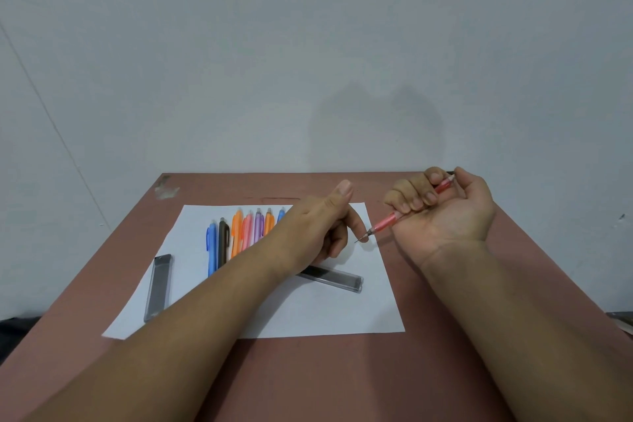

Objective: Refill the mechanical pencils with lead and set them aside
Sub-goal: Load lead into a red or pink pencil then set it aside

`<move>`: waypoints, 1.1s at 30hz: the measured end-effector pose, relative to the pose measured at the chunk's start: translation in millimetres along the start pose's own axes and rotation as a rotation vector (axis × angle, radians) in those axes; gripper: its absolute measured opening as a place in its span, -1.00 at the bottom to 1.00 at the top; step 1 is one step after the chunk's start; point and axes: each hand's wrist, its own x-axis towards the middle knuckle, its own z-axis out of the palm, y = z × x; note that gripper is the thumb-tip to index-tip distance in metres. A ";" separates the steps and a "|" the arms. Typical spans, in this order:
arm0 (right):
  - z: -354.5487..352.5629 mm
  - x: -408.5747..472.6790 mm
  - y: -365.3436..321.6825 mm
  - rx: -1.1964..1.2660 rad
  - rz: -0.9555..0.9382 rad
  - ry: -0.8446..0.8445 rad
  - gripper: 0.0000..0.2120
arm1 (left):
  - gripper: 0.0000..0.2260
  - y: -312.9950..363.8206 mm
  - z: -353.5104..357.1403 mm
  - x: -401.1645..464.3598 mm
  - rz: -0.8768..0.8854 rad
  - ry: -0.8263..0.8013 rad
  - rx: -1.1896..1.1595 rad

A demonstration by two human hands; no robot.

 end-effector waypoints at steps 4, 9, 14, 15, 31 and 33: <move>-0.1 -0.4 -0.6 0.006 0.002 -0.006 -0.59 | -0.29 -0.2 0.0 1.0 -0.003 0.001 0.000; -1.6 -0.1 -0.8 0.005 0.003 -0.001 -0.64 | -0.26 0.1 -0.4 -0.5 -0.003 0.002 0.002; -1.7 0.1 -1.3 0.004 -0.009 -0.012 -0.82 | -0.30 0.6 0.1 -0.6 -0.003 0.004 -0.006; -1.7 0.4 -1.3 0.005 -0.012 -0.011 -0.82 | -0.32 0.6 0.0 -0.6 -0.002 0.004 -0.010; -1.2 0.6 -0.8 0.013 -0.001 -0.011 -0.80 | -0.38 -3.9 -1.2 3.9 0.034 -0.006 -0.029; -1.5 1.1 -0.6 0.006 -0.010 -0.007 -0.82 | -0.43 -4.3 -1.7 4.0 0.041 -0.005 -0.030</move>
